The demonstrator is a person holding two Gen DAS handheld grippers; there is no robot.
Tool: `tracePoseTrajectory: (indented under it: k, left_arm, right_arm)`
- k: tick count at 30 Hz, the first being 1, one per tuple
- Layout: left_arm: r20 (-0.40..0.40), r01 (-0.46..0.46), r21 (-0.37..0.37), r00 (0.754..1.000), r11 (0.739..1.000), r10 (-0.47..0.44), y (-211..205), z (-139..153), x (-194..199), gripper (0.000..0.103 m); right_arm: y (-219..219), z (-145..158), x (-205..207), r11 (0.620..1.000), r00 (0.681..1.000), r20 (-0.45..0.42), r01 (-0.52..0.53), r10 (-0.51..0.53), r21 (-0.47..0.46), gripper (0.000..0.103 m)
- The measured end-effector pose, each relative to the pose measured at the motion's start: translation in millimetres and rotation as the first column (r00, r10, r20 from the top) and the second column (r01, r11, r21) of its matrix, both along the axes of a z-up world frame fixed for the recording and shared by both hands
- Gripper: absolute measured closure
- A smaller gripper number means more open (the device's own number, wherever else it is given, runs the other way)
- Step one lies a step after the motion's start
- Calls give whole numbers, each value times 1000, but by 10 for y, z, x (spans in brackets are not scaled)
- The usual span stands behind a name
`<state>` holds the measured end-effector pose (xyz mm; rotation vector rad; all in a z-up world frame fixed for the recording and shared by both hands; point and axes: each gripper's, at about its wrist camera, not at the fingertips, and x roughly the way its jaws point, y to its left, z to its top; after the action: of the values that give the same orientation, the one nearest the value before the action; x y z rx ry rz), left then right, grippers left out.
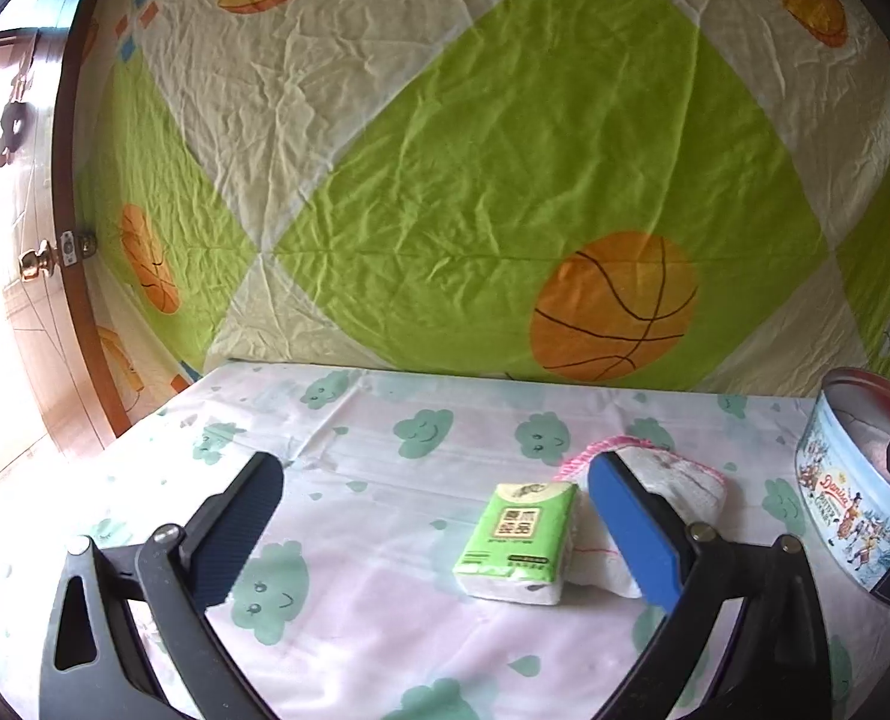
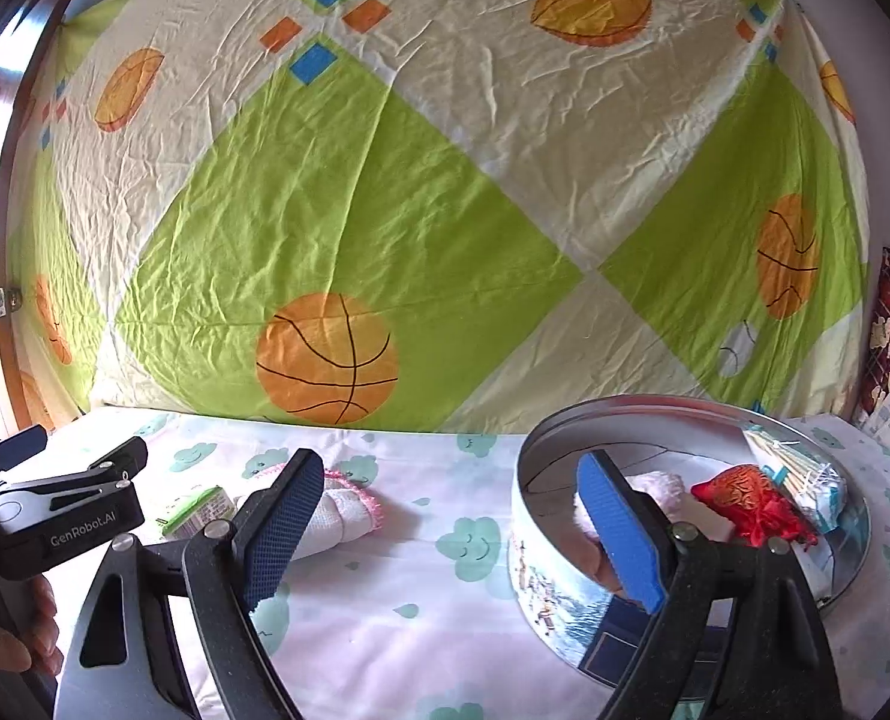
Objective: Organize soft objects
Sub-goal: 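Grasp the white pink-trimmed towel with the right tool while the left tool grasps the green tissue pack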
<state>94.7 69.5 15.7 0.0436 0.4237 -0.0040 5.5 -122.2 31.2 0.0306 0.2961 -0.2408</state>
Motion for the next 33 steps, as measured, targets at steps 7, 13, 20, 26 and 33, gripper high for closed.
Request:
tracePoseTrajectory:
  k: [7,13,20,26,33]
  left_arm:
    - [-29,-119,7,992,993,119,344,-29,234,0]
    - [-64,-202,-19,978,979,201,592,-47,355,0]
    - [-73,-204,-38,977,978,201,646,-15,382,0]
    - [-93,-197,-42,977,979,193,632,-37,398,0]
    - [-114,-166,-55,981,985,159,614,-48,397,0]
  right_arm:
    - [200,-77,424,998,994,-95,-50,53,40,15]
    - [404,-195,821,989,967,-217,-112,130,91,15]
    - [495,-511,1331,979,878,-448,-99,169,176,15]
    - [544,-694,1517,976,814,-551,-84,183,200,24]
    - [644,-576,1403,971,842,-490,-158,227,179,85]
